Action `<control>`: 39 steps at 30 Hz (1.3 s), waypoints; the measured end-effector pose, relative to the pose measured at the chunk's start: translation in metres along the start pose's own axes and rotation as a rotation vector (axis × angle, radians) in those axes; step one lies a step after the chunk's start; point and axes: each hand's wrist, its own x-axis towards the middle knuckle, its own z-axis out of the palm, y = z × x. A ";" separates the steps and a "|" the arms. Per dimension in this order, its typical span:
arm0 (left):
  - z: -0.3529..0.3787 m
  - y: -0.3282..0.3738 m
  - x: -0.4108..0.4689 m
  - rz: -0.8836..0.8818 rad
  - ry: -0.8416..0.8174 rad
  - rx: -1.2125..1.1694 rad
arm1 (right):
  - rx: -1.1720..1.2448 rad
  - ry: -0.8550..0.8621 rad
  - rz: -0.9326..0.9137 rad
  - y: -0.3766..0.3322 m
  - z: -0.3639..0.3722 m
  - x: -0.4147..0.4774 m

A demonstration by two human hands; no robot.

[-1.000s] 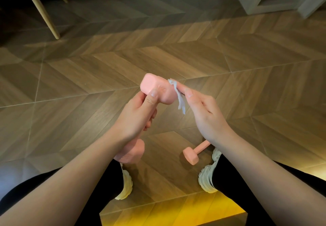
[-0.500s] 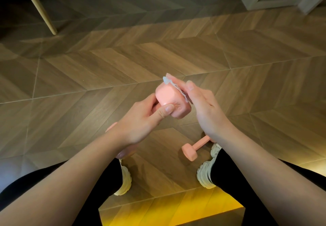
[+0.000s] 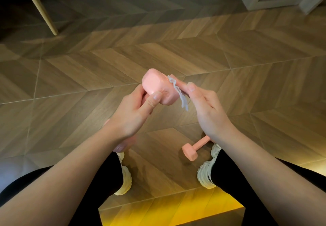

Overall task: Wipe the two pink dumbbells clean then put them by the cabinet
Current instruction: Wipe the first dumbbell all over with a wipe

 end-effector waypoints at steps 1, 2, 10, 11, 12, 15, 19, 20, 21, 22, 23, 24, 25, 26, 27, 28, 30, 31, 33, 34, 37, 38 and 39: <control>-0.001 0.001 -0.001 0.021 -0.010 0.039 | -0.001 0.007 0.016 0.001 0.000 0.000; -0.001 0.002 -0.002 0.041 -0.021 0.072 | 0.001 0.012 0.029 0.001 0.000 0.000; 0.011 0.002 -0.002 0.020 -0.056 0.186 | 0.072 0.023 -0.006 0.001 0.002 -0.002; 0.011 0.001 -0.002 0.006 -0.042 0.161 | 0.071 0.017 -0.026 0.000 0.002 -0.003; 0.012 0.001 -0.002 -0.008 -0.022 0.130 | 0.057 0.017 -0.047 0.000 0.002 -0.004; 0.011 0.003 0.000 -0.030 0.035 0.045 | 0.012 0.032 -0.067 0.002 -0.001 -0.008; 0.003 0.007 0.000 0.044 0.033 0.111 | 0.005 0.071 -0.007 0.006 -0.004 -0.007; 0.002 0.008 -0.002 0.075 0.016 0.136 | 0.020 0.077 0.021 0.007 -0.004 -0.007; 0.001 0.009 -0.003 0.104 -0.002 0.160 | 0.047 0.080 0.044 0.008 -0.004 -0.006; 0.001 0.009 -0.004 0.129 -0.018 0.186 | 0.071 0.084 0.059 0.008 -0.004 -0.005; 0.002 0.010 -0.004 0.143 -0.033 0.213 | 0.090 0.091 0.067 0.008 -0.003 -0.004; 0.002 0.011 -0.004 0.148 -0.050 0.236 | 0.106 0.103 0.067 0.008 -0.002 -0.002; 0.001 0.011 -0.004 0.149 -0.066 0.250 | 0.125 0.114 0.058 0.008 -0.001 -0.001; 0.001 0.011 -0.004 0.154 -0.079 0.262 | 0.150 0.122 0.048 0.008 -0.001 0.001; 0.001 0.011 -0.004 0.162 -0.091 0.282 | 0.174 0.123 0.037 0.008 0.000 0.002; 0.001 0.011 -0.004 0.171 -0.104 0.312 | 0.184 0.120 0.023 0.008 0.001 0.003; 0.002 0.011 -0.004 0.176 -0.144 0.383 | 0.160 0.093 -0.010 0.007 0.003 0.005; 0.004 0.011 -0.004 0.168 -0.164 0.405 | 0.140 0.079 -0.016 0.007 0.004 0.005; 0.007 0.010 -0.005 0.141 -0.179 0.395 | 0.105 0.062 -0.023 0.006 0.004 0.005; 0.008 0.010 -0.004 0.126 -0.175 0.367 | 0.087 0.056 -0.037 0.006 0.004 0.004; 0.013 0.008 -0.001 0.061 -0.167 0.275 | 0.027 0.049 -0.111 0.005 0.003 0.002; 0.015 0.007 0.000 0.041 -0.156 0.237 | 0.011 0.048 -0.143 0.005 0.003 0.002; 0.016 0.006 0.001 0.021 -0.139 0.192 | 0.000 0.046 -0.172 0.005 0.003 0.002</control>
